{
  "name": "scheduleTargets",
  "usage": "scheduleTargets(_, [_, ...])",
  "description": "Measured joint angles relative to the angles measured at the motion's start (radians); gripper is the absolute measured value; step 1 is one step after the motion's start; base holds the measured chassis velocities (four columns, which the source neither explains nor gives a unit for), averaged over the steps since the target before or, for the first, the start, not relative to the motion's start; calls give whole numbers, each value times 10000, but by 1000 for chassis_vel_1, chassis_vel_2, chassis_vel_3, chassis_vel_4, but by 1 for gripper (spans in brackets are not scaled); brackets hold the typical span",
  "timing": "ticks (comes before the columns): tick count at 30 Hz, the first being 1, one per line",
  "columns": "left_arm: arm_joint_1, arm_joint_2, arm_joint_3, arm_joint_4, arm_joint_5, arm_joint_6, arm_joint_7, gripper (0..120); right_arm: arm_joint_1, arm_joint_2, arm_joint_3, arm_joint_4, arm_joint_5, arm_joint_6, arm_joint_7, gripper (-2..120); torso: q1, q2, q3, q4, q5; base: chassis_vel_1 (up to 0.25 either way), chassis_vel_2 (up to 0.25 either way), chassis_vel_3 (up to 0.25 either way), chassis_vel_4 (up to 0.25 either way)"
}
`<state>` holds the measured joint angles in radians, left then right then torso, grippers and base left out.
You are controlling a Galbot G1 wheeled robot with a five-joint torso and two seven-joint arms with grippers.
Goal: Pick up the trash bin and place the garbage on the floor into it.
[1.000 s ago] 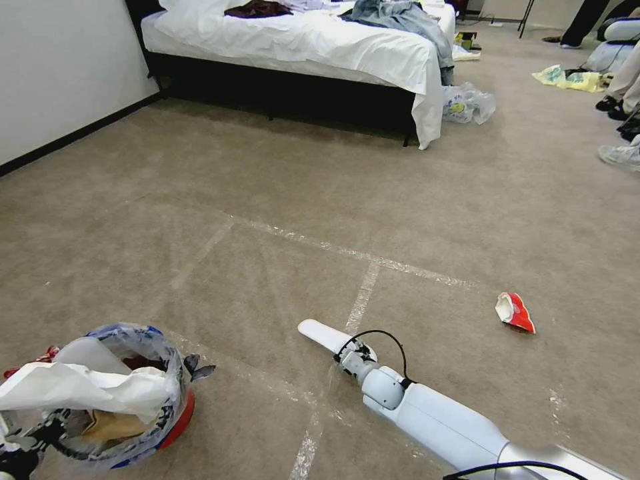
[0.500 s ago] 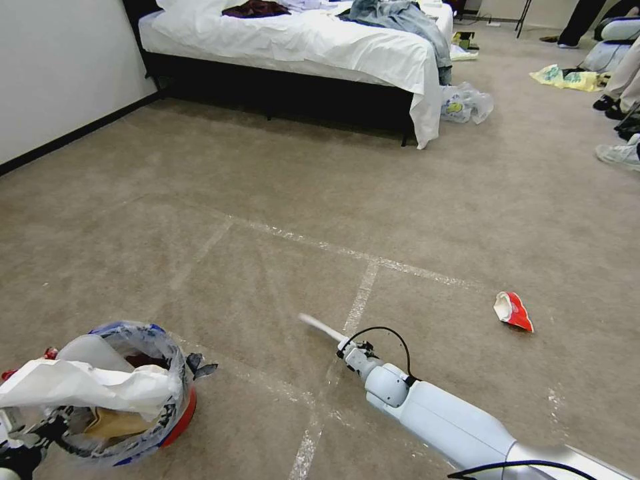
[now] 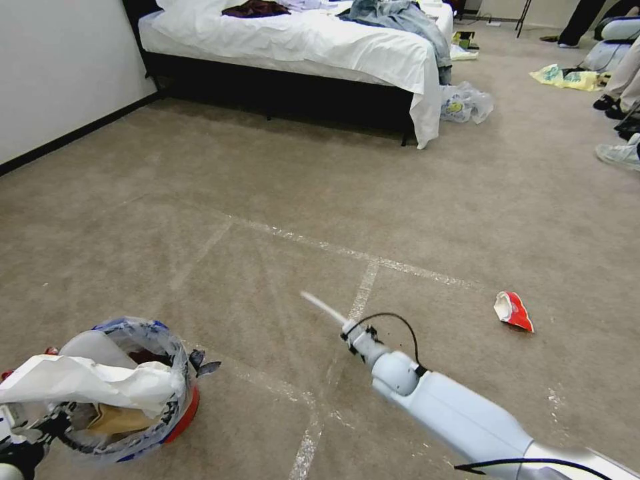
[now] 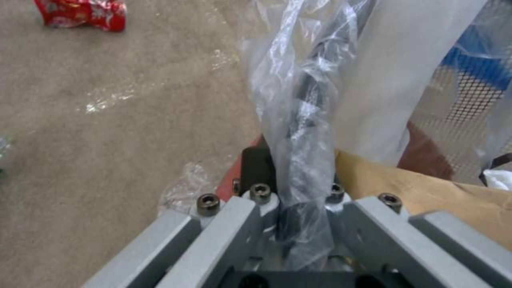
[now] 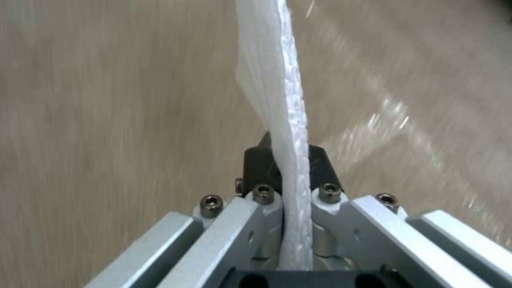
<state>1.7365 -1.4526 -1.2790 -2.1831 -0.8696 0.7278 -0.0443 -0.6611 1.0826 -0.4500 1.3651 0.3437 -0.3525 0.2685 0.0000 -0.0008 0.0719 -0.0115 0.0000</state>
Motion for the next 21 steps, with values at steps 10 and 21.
scheduleTargets(10, [-173,609,36,-388,-661,80,-335,1,934,-238,1119,2624,2218,2717,-1217,0,0,0,0,1,-1,0,0,0,0])
scheduleTargets(21, [-306,1515,145,-449,-1273,83,-722,1,2286,612,315,3913,4908,5283,-3361,0,0,0,0,1,-3,0,0,0,0])
